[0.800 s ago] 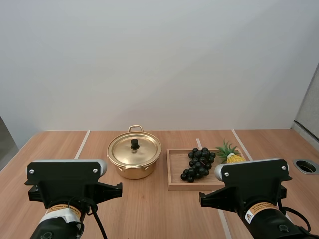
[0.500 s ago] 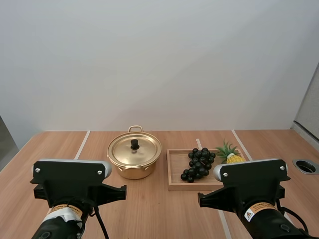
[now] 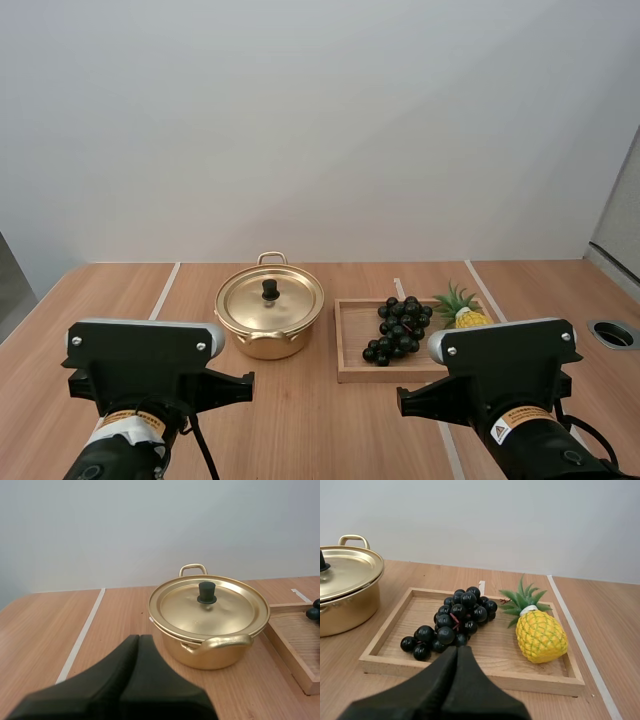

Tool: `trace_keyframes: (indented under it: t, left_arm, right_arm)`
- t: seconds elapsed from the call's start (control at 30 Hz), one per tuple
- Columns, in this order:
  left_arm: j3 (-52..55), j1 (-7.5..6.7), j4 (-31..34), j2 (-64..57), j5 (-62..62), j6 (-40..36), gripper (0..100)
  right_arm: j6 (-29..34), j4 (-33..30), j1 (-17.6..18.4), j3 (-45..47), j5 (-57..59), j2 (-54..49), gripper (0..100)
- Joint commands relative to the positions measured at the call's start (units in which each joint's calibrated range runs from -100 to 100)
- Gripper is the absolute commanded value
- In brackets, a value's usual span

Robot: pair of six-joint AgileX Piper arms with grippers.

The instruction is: Open the pot, put the grape inside, and close it

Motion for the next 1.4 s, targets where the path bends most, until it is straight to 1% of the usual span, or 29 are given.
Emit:
trace_keyframes:
  t: [0.0,0.63,0.73,0.8,0.9,1.07,1.23,1.3,1.37]
  left_arm:
    - [0.1,-0.18,-1.1,-0.2,-0.7,0.0,0]
    - [0.1,-0.18,-1.3,-0.2,-0.7,0.0,0]
    - [0.1,-0.18,-1.2,-0.2,-3.5,0.0,0]
    - [-0.7,-0.18,-1.2,-0.2,-4.8,0.0,0]
    - [-5.3,-0.18,-1.2,-0.2,-5.0,0.0,0]
    - [-15.8,-0.18,-1.2,-0.2,-4.7,0.0,0]
    - [-25.6,-0.18,-0.8,-0.2,-4.6,0.0,0]
    - [-29.6,-0.18,0.4,-0.2,-1.7,0.3,0]
    - [-34.4,-0.18,0.7,-0.2,4.6,0.5,0]
  right_arm:
    - [-0.3,0.3,-0.2,0.2,-1.1,-0.4,0]
    - [-0.3,0.4,-0.2,0.2,-1.1,-0.4,0]
    - [-0.3,0.5,-0.2,0.0,-1.1,-0.4,0]
    - [-0.3,0.5,-0.2,-3.2,-0.7,-0.4,0]
    - [-0.1,0.8,-0.2,-10.1,1.6,-0.4,0]
    - [0.0,2.4,-0.2,-21.4,8.2,-0.4,0]
    - [0.0,1.8,-0.2,-30.2,8.2,-0.4,0]
    - [0.0,1.8,-0.2,-33.1,8.2,-0.4,0]
    - [0.0,1.8,-0.2,-35.7,9.7,-0.4,0]
